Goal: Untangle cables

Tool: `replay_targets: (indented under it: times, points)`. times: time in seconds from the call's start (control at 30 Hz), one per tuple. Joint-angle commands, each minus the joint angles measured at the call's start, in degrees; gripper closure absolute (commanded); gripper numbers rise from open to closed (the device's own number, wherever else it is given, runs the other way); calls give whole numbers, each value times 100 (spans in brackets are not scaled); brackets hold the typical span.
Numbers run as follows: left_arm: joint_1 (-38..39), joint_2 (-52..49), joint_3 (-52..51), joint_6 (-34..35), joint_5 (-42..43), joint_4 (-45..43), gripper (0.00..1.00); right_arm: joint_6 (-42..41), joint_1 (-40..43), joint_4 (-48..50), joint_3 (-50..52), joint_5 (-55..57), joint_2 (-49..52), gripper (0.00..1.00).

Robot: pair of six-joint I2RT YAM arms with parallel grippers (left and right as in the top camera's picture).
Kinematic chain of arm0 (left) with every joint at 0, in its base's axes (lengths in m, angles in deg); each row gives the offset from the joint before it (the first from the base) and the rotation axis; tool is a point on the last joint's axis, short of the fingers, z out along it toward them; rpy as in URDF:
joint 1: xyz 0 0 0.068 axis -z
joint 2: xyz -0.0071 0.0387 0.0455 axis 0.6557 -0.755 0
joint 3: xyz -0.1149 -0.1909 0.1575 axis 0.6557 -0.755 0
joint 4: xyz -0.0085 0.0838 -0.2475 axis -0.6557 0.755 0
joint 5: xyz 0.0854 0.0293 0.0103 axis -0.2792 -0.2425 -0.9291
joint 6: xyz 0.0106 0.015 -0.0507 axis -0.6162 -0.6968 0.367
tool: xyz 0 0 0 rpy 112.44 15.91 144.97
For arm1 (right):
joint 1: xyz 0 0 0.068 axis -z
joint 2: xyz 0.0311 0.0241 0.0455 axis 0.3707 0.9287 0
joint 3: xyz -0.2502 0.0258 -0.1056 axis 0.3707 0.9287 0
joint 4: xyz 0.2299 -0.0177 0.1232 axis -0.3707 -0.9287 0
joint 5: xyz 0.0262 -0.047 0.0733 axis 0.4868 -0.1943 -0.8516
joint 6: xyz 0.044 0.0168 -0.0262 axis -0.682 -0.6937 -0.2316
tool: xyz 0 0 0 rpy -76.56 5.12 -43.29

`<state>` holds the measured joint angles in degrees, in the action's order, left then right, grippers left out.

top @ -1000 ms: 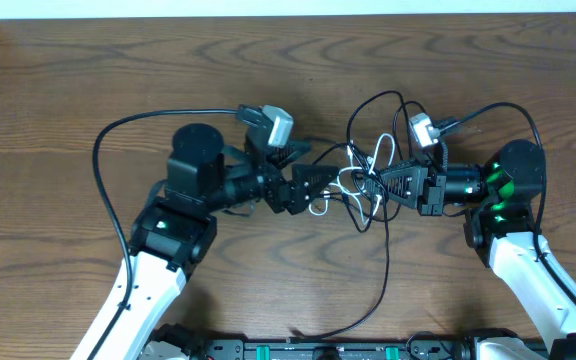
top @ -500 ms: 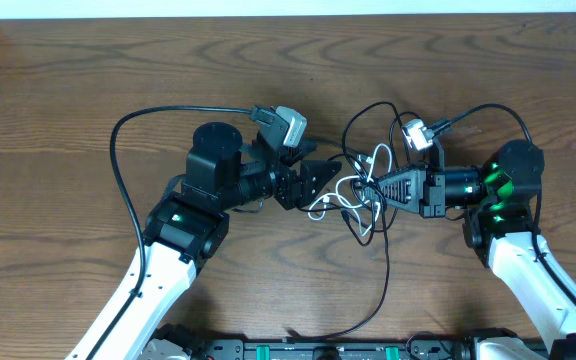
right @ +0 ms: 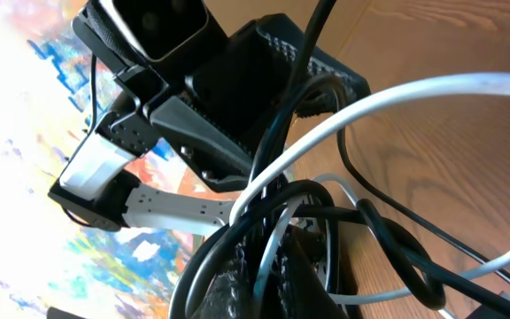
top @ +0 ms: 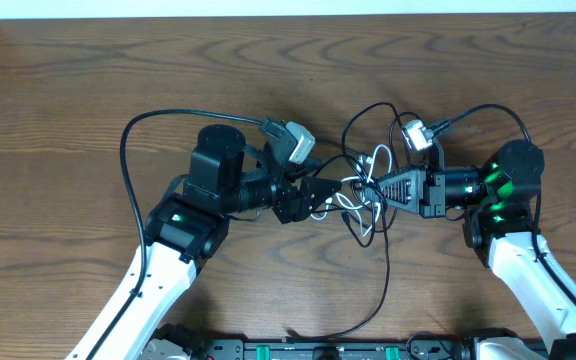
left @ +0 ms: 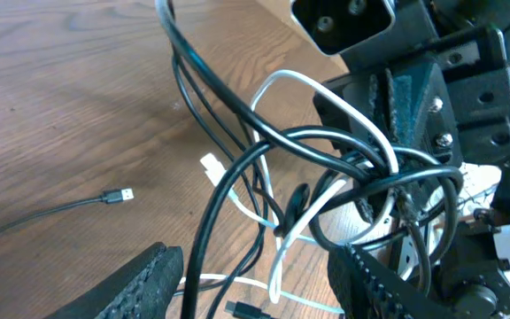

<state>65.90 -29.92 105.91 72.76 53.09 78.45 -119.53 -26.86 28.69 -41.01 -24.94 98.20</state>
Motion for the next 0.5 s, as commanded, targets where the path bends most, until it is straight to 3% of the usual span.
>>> replay_targets:
  times: [0.0,0.33,0.43,0.47]
  points:
    - [17,-7,105,-254,153,0,43,-105,-26,17,-2,-61,15,99]
    - [17,-208,105,-313,146,-48,50,-273,-216,22,-2,-59,15,99]
    - [17,-299,105,-313,149,-92,64,-271,-315,20,-2,-59,15,99]
    - [17,-315,105,-313,149,-114,75,-271,-326,20,-2,-59,15,99]
